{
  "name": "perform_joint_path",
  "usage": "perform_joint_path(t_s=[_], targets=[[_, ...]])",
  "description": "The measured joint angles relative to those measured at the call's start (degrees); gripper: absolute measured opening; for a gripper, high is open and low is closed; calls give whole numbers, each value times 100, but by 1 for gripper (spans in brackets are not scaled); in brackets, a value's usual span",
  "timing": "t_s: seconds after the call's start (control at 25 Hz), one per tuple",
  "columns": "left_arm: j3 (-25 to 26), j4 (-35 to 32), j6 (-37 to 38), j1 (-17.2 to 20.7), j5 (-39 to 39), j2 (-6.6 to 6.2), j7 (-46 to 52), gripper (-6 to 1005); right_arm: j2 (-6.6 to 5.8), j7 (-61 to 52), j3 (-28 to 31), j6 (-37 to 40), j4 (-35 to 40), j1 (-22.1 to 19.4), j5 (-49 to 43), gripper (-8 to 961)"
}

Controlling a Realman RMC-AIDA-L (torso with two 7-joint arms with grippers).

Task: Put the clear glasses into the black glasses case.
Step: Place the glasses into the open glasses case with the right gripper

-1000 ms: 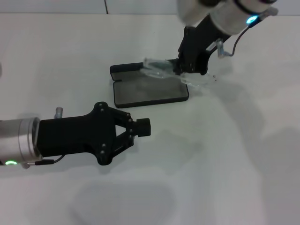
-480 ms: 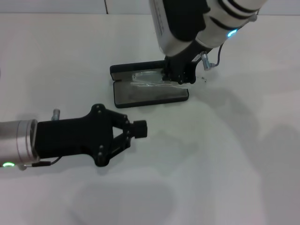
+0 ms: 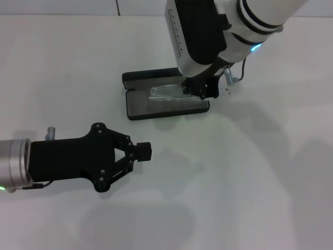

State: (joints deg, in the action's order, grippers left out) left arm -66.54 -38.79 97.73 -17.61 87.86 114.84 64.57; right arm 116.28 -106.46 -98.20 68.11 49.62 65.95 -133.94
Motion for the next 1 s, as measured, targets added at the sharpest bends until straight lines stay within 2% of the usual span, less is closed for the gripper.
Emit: perform_joint_path(t_s=[0.52, 1.0], targets=[[132, -16, -56, 29, 96, 37, 2, 43, 0, -173, -712, -611, 65, -22, 6, 49], [133, 12, -79, 29, 101, 40, -38, 43, 0, -272, -1128, -1173, 158, -185, 8, 49]])
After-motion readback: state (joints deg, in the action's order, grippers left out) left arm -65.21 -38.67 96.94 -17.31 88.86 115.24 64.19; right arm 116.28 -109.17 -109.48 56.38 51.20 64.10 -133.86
